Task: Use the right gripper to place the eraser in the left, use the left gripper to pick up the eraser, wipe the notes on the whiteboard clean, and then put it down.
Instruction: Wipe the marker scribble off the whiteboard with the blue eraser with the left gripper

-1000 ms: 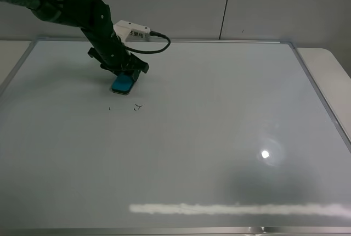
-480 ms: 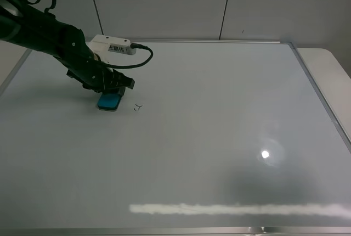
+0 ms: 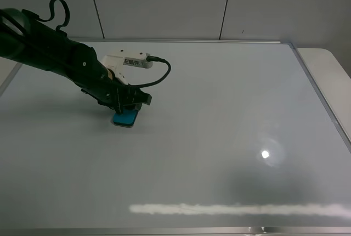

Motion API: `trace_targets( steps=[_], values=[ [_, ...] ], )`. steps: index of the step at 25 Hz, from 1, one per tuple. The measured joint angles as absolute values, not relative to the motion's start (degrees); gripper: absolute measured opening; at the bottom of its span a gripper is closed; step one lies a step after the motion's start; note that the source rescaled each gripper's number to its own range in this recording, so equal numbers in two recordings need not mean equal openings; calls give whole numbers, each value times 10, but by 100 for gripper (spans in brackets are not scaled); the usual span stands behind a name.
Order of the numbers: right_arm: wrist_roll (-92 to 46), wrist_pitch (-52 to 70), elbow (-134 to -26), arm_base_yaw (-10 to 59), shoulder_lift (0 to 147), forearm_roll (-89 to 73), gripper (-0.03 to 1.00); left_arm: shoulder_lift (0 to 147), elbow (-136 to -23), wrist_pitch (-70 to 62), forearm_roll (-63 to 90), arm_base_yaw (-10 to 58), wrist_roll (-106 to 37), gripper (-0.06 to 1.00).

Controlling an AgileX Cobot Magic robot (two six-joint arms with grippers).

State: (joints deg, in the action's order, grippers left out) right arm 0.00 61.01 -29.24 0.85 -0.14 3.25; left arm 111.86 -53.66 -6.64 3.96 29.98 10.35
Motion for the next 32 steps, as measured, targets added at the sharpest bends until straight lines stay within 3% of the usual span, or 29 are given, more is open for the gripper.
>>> trace_targets(
  steps=[7, 14, 32],
  values=[
    [0, 610, -292, 8, -1, 32, 100, 1151, -590, -91, 58, 366, 104, 4],
    [0, 610, -292, 8, -1, 32, 100, 1159, -593, -90, 55, 359, 104, 4],
    [0, 610, -292, 8, -1, 32, 100, 1081, -440, 26, -8, 138, 108, 4]
  ],
)
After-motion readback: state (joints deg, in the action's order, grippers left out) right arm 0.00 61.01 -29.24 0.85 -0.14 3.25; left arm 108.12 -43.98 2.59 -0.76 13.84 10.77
